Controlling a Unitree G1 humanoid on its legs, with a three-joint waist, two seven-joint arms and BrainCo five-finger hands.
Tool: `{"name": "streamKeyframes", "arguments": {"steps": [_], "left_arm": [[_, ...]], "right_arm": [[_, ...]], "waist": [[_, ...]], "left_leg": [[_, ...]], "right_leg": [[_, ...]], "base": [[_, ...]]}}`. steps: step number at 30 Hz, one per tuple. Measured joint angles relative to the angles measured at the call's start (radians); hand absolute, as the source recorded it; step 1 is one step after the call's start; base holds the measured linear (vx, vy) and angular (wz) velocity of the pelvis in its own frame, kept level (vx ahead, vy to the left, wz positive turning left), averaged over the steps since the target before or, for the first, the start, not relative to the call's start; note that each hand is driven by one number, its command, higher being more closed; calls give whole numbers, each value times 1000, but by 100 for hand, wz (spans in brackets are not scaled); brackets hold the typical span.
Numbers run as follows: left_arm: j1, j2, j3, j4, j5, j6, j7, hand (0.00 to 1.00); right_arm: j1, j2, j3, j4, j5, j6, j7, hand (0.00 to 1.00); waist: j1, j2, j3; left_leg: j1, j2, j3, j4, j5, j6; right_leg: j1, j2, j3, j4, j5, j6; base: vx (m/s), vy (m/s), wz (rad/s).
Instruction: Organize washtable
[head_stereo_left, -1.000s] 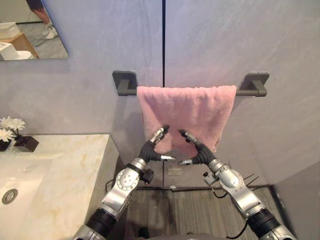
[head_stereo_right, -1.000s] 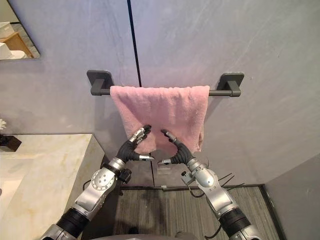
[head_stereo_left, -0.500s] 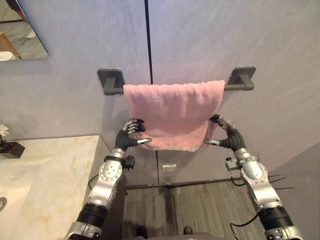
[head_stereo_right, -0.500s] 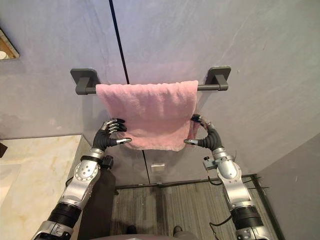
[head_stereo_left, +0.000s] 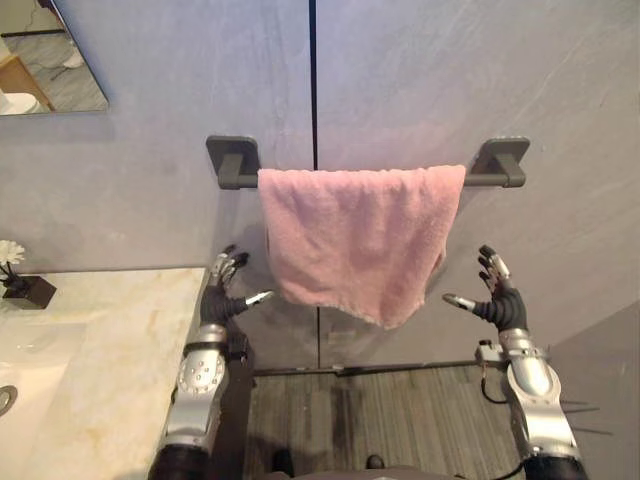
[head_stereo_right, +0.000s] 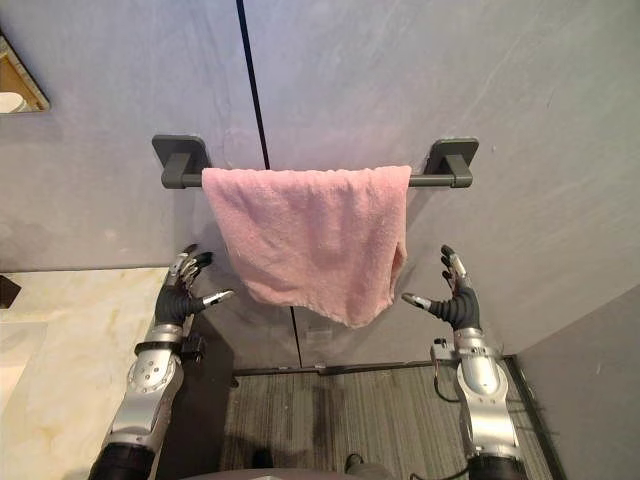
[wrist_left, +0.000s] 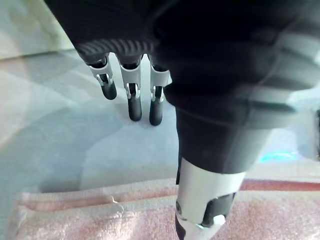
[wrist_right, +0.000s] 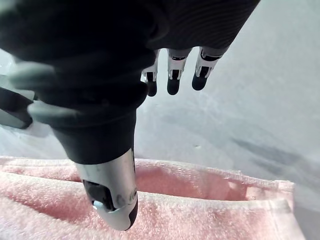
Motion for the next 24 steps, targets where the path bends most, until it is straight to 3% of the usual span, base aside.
{"name": "streamKeyframes", "arguments": {"steps": [8, 16, 24], "left_arm": [[186, -49, 33, -13, 1, 0, -46, 0], [239, -44, 6, 286, 85, 16, -92, 0], [241, -43, 3, 461, 145, 23, -94, 0]], "right_arm": [[157, 70, -55, 28, -86, -1, -1, 0], [204, 72, 12, 362, -252, 10, 1, 0], [207, 68, 37, 548, -286, 18, 1, 0]], "waist": [[-5, 0, -1], [5, 11, -7], [4, 17, -6]], "left_leg": [[11, -7, -19, -4, -1, 0], [19, -8, -22, -4, -5, -6], [40, -8, -20, -4, -15, -4]], "right_leg": [[7, -8, -19, 23, -21, 12], [13, -12, -25, 35, -33, 6], [24, -14, -24, 56, -58, 7]], "base": [[-50, 1, 7], [-14, -1, 2], [0, 0, 0]]}}
